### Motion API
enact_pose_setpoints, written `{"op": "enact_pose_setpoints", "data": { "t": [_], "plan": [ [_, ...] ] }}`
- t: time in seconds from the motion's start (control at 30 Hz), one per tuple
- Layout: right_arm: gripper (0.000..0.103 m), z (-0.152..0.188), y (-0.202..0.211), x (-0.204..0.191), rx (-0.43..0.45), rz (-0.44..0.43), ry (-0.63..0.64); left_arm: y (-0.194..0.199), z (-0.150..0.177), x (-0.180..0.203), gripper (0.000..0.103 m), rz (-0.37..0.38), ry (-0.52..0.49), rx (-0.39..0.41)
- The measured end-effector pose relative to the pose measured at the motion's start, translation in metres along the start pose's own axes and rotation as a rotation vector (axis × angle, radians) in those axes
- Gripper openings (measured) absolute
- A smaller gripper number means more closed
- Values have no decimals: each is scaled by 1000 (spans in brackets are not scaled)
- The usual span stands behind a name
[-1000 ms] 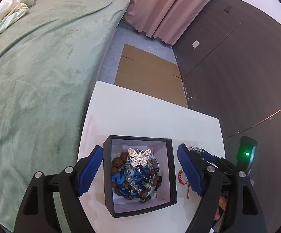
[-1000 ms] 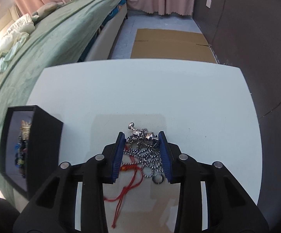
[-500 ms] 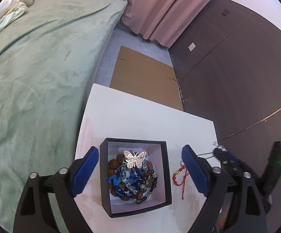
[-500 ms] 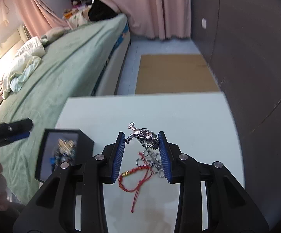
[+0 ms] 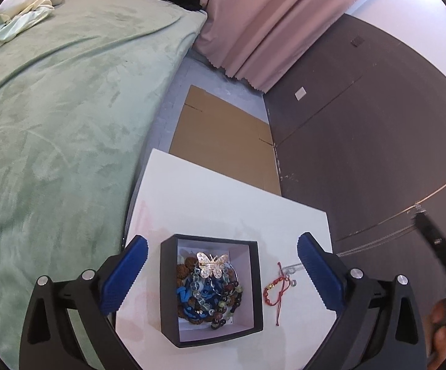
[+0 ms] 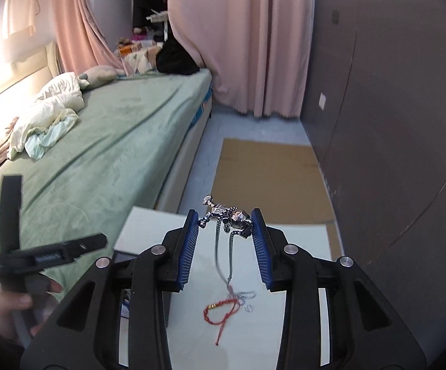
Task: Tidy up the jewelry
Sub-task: 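Lift the silver chain and lower it into the black box, then release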
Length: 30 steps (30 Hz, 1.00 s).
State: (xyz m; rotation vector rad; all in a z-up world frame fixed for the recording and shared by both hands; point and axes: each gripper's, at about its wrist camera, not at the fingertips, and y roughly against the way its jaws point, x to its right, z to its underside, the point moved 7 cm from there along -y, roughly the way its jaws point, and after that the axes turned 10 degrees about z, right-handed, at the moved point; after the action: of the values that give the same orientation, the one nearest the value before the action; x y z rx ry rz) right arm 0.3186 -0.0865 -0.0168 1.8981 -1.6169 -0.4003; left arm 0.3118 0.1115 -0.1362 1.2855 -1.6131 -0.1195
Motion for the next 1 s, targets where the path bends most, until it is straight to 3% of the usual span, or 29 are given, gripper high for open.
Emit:
{"op": "enact_pose_setpoints", "data": {
  "t": [0.53,1.0],
  "plan": [
    [36,-75,82,-52,181,-28,68,16,-10,-9,94,27,50,50],
    [36,-76,79,-87,173,-65,108,18,-13,-13,94,34,65,55]
  ]
}}
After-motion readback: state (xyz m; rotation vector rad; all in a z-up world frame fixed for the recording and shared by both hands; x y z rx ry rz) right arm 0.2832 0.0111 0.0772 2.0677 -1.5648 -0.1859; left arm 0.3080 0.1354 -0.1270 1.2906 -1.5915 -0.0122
